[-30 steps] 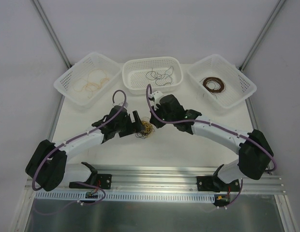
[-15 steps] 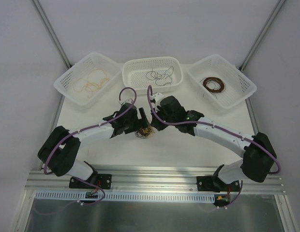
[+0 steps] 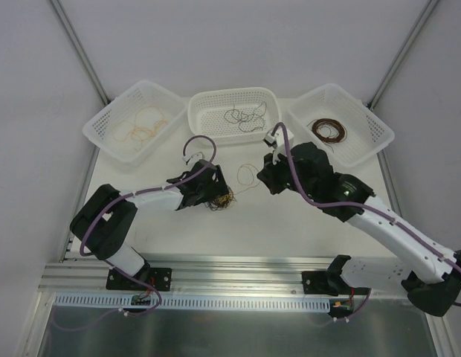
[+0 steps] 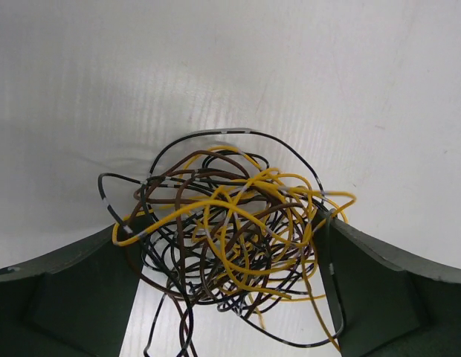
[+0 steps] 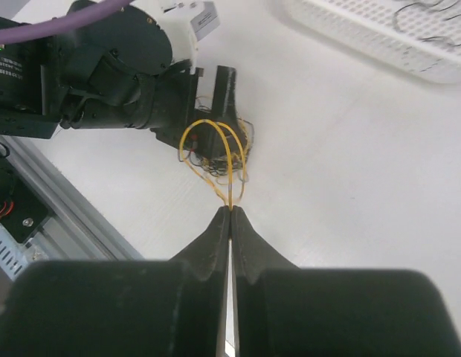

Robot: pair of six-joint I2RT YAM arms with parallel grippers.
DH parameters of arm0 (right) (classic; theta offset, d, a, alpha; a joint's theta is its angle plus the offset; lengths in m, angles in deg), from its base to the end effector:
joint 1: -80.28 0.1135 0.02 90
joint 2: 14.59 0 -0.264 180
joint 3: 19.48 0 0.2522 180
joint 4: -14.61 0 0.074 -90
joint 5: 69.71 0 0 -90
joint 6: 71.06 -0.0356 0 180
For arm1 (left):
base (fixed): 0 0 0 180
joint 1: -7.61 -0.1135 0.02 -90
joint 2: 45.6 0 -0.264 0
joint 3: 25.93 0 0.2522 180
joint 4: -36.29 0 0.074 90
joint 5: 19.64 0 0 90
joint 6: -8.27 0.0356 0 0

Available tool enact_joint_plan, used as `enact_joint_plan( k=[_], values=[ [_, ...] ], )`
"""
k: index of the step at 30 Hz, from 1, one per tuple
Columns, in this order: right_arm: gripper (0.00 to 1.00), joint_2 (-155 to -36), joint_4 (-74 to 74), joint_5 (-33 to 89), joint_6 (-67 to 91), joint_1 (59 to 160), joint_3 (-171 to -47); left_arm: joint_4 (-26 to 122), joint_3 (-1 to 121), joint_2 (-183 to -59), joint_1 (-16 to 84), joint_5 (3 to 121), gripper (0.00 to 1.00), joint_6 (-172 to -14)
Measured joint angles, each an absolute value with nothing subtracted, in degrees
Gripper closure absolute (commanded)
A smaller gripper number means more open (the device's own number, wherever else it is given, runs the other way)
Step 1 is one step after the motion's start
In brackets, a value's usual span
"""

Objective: Untangle the cables

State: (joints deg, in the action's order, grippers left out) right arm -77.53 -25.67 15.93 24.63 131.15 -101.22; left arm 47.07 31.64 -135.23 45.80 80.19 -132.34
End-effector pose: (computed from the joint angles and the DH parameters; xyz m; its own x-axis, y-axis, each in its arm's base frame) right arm 0.1539 0.1849 0.3898 -0.1577 -0.3505 -0.9232 -0.7481 0.6526 -0.1200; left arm 0.2490 -0.1881 0.1695 -0.7339 -0.3915 -0.5550 -0.0889 0.8655 -0.4930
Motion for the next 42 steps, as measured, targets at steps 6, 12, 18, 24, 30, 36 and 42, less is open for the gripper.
enact_joint_plan(
  k=[6, 12, 18, 24, 30, 36, 42],
  values=[
    [0.99, -70.2, -33.4, 9.2, 27.6, 131.1, -106.4, 48.2, 32.1, -135.4, 44.5, 83.1, 0.1, -132.0],
    [1.0, -64.0, -38.8, 2.8, 29.9, 131.0, -110.2, 49.8, 32.4, -135.5, 41.3, 85.9, 0.1, -130.6],
    [0.99, -59.4, -42.4, -1.9, 31.6, 130.9, -113.8, 50.7, 32.4, -135.5, 36.0, 87.6, 0.1, -129.0],
    [1.0, -56.7, -45.0, -4.4, 32.3, 130.9, -116.6, 52.5, 32.8, -135.6, 31.3, 89.0, 0.09, -127.3],
    [0.99, -54.5, -46.7, -4.6, 32.5, 130.9, -119.4, 54.3, 35.1, -137.5, 27.5, 90.3, 0.1, -125.8],
    [0.99, -53.1, -49.0, -5.0, 32.9, 130.9, -121.8, 56.0, 36.1, -138.1, 26.2, 90.7, 0.09, -125.5],
    [1.0, -50.0, -50.6, -6.4, 33.6, 130.8, -128.0, 56.8, 36.2, -138.1, 25.9, 91.5, 0.09, -125.2]
  ],
)
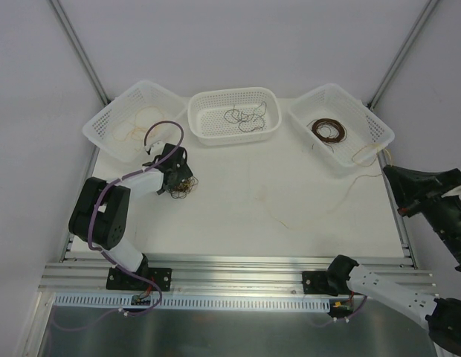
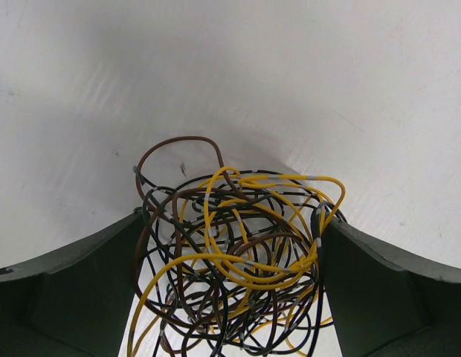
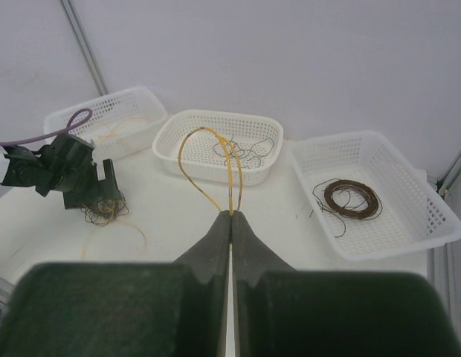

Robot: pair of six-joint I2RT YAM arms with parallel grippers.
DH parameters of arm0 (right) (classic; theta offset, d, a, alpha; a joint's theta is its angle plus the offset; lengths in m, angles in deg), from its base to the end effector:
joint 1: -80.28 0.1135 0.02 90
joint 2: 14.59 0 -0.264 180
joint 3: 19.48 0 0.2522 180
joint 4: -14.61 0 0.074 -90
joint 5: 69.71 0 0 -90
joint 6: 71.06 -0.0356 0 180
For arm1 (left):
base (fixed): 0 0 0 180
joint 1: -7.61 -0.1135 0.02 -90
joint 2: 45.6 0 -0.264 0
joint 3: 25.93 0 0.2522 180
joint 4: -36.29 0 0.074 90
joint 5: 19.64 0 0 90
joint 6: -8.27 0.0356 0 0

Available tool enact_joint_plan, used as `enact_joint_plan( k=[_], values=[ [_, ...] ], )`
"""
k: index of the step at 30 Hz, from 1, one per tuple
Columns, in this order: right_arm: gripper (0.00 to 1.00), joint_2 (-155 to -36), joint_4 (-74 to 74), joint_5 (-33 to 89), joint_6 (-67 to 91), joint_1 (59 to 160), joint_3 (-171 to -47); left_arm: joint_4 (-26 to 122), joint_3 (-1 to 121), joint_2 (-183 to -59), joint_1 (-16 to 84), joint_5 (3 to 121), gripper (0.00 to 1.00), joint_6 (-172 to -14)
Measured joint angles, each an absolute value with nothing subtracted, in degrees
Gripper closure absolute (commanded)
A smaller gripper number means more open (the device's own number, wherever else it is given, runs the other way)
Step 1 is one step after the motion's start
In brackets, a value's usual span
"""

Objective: Untangle the cables

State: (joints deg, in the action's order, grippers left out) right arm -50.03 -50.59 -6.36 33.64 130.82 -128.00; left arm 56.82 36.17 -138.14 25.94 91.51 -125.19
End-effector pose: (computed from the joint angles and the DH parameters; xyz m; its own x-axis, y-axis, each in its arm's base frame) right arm 0.0016 -0.0232 0.5224 0.1877 -0.1288 -0.9737 -0.3722 0.9081 -0.1919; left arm 0.3046 -0.0874 0.1662 -0.5886 -0.4808 -0.6499 -0.4509 0.8625 -0.2297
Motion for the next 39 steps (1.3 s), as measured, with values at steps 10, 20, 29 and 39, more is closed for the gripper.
enact_joint_plan(
  k=[10, 20, 29, 39],
  values=[
    [0.99, -47.6, -51.3, -6.9, 33.8, 130.8, -125.2, 57.0, 36.2, -137.9, 25.5, 90.4, 0.05, -124.2],
    [0.99, -54.1, -42.9, -1.3, 31.7, 130.8, -106.8, 59.9, 34.4, -127.7, 35.0, 83.8, 0.01, -120.0],
    [0.99, -64.2, -30.7, 6.9, 27.6, 130.7, -95.7, 59.4, 28.7, -110.8, 42.7, 77.2, 0.01, -116.2],
    [0.99, -71.3, -21.0, 16.6, 22.1, 129.5, -92.5, 50.9, 22.3, -101.6, 52.4, 69.8, 0.01, -107.4]
  ],
)
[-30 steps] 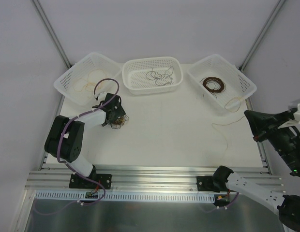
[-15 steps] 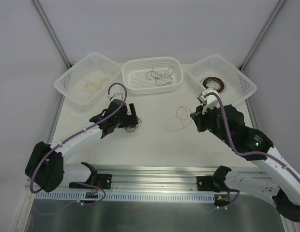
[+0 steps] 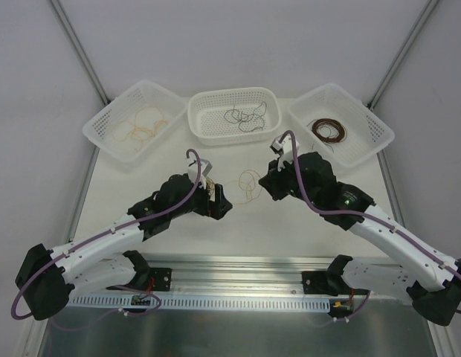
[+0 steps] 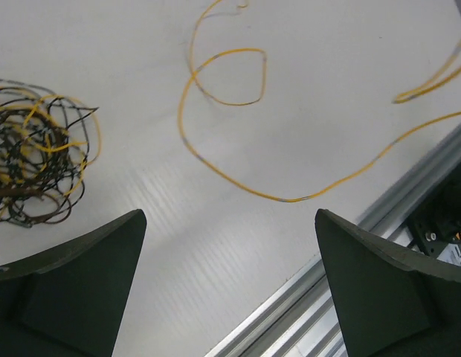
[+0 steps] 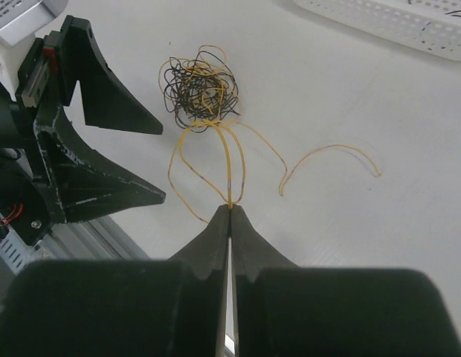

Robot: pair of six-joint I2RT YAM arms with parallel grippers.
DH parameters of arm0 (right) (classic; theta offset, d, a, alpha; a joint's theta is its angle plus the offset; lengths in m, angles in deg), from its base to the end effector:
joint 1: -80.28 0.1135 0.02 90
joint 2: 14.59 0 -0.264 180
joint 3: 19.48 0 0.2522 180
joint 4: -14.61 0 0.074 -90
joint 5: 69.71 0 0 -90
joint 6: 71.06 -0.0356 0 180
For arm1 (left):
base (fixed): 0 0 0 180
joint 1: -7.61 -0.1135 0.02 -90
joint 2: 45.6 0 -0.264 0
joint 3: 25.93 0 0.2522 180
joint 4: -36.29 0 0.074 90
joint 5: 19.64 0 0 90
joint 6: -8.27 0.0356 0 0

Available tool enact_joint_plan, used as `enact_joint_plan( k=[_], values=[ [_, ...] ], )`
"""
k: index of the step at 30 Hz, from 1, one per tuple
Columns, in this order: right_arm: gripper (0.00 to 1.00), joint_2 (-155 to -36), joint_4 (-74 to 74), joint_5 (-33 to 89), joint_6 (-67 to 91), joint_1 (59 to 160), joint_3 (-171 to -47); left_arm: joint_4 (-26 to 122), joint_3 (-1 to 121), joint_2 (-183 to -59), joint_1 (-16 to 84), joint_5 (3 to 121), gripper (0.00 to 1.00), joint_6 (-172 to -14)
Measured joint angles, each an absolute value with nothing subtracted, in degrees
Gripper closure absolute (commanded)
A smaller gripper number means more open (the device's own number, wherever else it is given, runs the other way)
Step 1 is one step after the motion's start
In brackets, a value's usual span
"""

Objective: Untangle the cables

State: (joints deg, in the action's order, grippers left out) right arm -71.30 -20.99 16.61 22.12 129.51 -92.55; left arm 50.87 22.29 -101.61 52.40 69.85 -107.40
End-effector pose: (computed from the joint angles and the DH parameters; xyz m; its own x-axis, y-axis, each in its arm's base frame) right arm 0.1457 0.1655 0.3691 -0.1751 -0.2879 -0.9415 -0.7270 0.6827 -0.0735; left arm 0.1585 -0.1578 0.2565 -0.5511 -0.0632 -0.8320 0.5232 0.7505 -0.4036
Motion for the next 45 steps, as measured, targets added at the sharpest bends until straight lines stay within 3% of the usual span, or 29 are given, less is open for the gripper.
enact_joint_plan(
  k=[17, 20, 22, 24, 25, 27, 28, 31, 33, 34, 36, 37, 38, 42, 45],
  values=[
    [0.99, -73.1, -15.1, 28.5, 20.4, 129.1, -88.8, 31.9, 19.2, -101.4, 54.2, 58.3, 0.03, -102.0],
    [0.99, -73.3, -14.8, 29.6, 20.4, 129.1, -88.2, 31.3, 19.8, -102.6, 54.2, 57.3, 0.13, -102.1],
    [0.99, -73.3, -14.8, 30.0, 20.4, 129.1, -87.9, 31.1, 20.5, -103.4, 54.2, 57.0, 0.26, -102.3],
    [0.99, -73.3, -14.8, 30.1, 20.4, 129.1, -87.8, 30.9, 21.1, -103.8, 54.2, 56.7, 0.4, -102.5],
    [0.99, -73.3, -14.8, 30.1, 20.4, 129.1, -87.7, 30.8, 21.4, -103.9, 54.2, 56.5, 0.52, -102.6],
    [0.99, -73.2, -14.8, 30.0, 20.4, 129.1, -87.4, 30.6, 21.9, -103.9, 54.2, 55.9, 0.64, -103.0],
    [0.99, -73.2, -14.7, 30.0, 20.4, 129.1, -87.2, 30.6, 22.1, -104.0, 54.2, 55.7, 0.77, -103.0],
    [0.99, -72.9, -14.8, 29.6, 20.5, 129.0, -86.3, 30.6, 22.8, -104.2, 54.2, 55.5, 1.0, -103.3],
    [0.99, -72.5, -15.0, 29.0, 20.5, 129.0, -85.9, 30.9, 23.6, -104.3, 54.2, 55.6, 1.0, -103.4],
    [0.96, -72.2, -15.4, 28.6, 20.6, 129.0, -85.7, 31.4, 24.3, -104.5, 54.2, 55.7, 1.0, -103.3],
    [0.81, -71.3, -16.1, 27.6, 20.8, 129.0, -85.6, 32.6, 26.0, -104.8, 54.2, 56.1, 1.0, -103.3],
    [0.72, -70.6, -16.6, 27.0, 21.0, 129.0, -85.6, 33.5, 27.2, -105.1, 54.2, 56.4, 1.0, -103.2],
    [0.51, -70.1, -17.0, 26.6, 21.3, 129.0, -85.6, 34.2, 28.6, -105.5, 54.2, 57.0, 1.0, -103.1],
    [0.17, -66.1, -19.9, 23.8, 23.0, 129.0, -85.6, 37.0, 34.8, -107.4, 54.1, 59.0, 1.0, -101.7],
    [0.06, -62.5, -22.5, 20.3, 24.4, 128.9, -85.6, 39.3, 40.7, -109.6, 53.7, 60.5, 1.0, -100.7]
  ],
)
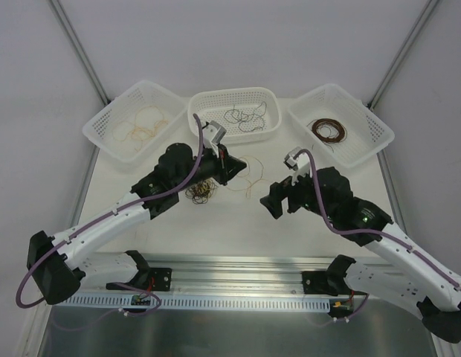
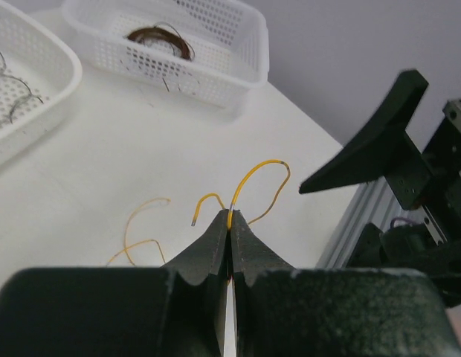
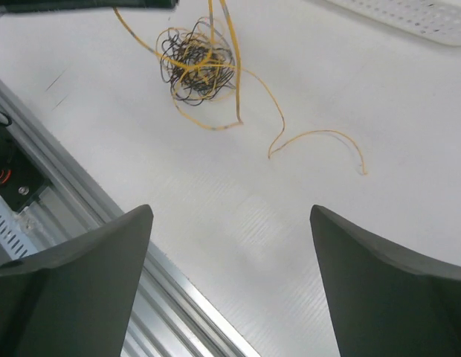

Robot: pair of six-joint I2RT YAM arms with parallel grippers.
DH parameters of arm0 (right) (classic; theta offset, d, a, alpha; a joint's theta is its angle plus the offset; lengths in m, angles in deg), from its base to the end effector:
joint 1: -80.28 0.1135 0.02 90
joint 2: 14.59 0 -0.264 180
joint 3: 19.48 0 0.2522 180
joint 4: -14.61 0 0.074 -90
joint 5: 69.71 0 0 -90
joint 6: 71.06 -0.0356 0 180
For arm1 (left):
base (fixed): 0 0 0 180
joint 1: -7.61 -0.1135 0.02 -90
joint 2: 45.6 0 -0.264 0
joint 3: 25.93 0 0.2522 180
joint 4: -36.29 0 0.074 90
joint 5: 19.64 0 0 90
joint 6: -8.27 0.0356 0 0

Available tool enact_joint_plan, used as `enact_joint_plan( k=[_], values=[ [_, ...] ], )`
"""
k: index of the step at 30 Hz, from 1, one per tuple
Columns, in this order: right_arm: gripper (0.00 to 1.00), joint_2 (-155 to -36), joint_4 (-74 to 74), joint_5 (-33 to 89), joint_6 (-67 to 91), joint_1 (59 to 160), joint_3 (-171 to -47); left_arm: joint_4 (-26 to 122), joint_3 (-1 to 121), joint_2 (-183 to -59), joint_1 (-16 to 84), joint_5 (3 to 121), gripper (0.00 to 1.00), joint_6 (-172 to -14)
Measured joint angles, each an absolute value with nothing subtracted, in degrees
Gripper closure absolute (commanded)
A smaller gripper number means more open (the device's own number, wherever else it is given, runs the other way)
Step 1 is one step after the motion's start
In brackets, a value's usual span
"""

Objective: Untangle the cables

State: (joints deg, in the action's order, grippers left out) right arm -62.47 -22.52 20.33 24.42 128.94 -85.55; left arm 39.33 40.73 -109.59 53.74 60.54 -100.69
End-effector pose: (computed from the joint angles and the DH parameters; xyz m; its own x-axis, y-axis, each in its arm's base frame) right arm 0.1230 0.1398 0.3525 -0.1417 -0.3056 -0.9416 -0.7683 0.6337 -0.0901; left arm 0.1794 -0.1954 0.3618 -0.2734 -0.1775 -0.9454 0.7821 0.5311 -0.3259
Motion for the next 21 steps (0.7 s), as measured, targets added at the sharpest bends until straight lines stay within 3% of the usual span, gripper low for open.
enact_joint_plan(
  k=[11, 21],
  values=[
    [0.0, -48.2, -29.9, 9.0, 26.5, 128.9, -85.2, 44.4, 61.5, -117.1, 38.9, 60.4, 1.0, -102.0],
    [0.01, -47.3, -33.3, 5.6, 26.6, 128.9, -83.9, 48.1, 84.0, -124.8, 25.0, 56.7, 1.0, -104.6]
  ],
)
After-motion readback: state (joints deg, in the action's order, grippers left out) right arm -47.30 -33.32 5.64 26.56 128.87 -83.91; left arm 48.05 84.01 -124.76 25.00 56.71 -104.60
